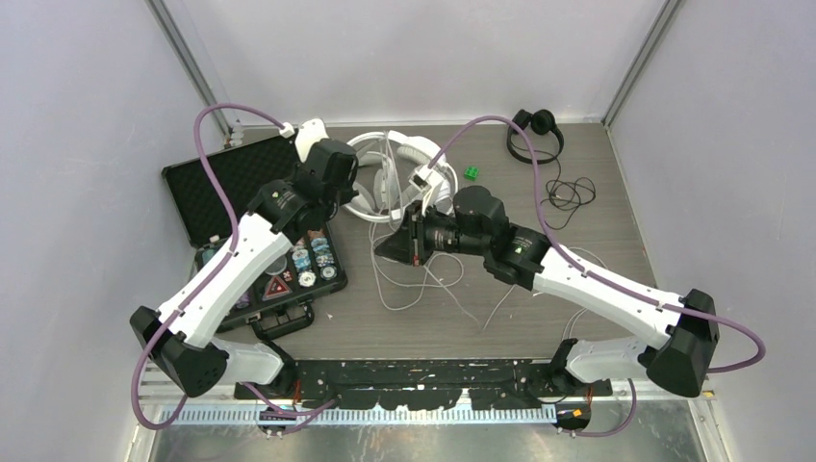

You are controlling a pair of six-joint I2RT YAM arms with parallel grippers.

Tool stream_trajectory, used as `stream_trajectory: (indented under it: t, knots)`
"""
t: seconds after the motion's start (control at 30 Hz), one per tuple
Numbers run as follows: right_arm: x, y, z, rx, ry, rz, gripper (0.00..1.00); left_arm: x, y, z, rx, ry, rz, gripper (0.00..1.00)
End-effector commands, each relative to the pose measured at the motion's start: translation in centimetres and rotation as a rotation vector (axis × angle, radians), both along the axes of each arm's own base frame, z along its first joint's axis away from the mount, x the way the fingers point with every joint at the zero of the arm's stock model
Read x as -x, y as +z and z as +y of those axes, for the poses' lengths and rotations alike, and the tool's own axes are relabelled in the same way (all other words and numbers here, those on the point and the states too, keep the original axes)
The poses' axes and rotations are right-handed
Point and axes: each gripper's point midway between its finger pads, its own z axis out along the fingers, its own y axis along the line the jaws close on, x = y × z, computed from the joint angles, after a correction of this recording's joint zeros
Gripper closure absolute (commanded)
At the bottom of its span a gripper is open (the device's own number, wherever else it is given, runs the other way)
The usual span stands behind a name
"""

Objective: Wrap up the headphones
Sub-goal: Wrap the headphones cable around the headphones.

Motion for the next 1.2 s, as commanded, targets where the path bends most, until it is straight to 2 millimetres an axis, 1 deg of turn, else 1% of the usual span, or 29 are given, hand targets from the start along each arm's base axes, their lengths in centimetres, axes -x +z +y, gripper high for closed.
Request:
stream_trajectory:
  t: [0.0,0.13,0.3,0.37,0.7,0.83,0.97,1.17]
  knots:
    - [-0.4,0.6,-1.5,0.014,-0.03,-0.195,0.87,-0.9,6.1,0.0,0.177,0.082,-0.165,1.0]
    - [-1.2,-0.6,-2.0,0.022,-0.07,-0.267,0.87,-0.6,6.8,-0.1,0.221,0.086,-0.172,1.0]
    - [-1.1,-3.0,-2.1,0.06,-0.052,-0.303,0.87,-0.2,7.6,-0.1,0.253,0.083,-0.181,1.0]
    - [-1.2,-3.7,-2.2,0.064,-0.062,-0.318,0.87,-0.1,8.0,-0.1,0.262,0.082,-0.188,1.0]
    - [-0.2,-7.9,-2.8,0.139,-0.076,-0.391,0.88,0.3,8.9,0.6,0.268,0.101,-0.206,1.0]
    - [-0.1,-9.7,-3.1,0.148,-0.089,-0.394,0.87,0.4,9.1,0.8,0.269,0.109,-0.212,1.0]
    - [0.4,-11.0,-3.3,0.136,-0.09,-0.379,0.87,0.6,9.3,1.2,0.259,0.121,-0.212,1.0]
    - [0.6,-13.4,-4.4,0.146,-0.126,-0.345,0.9,0.8,10.0,1.5,0.27,0.126,-0.227,1.0]
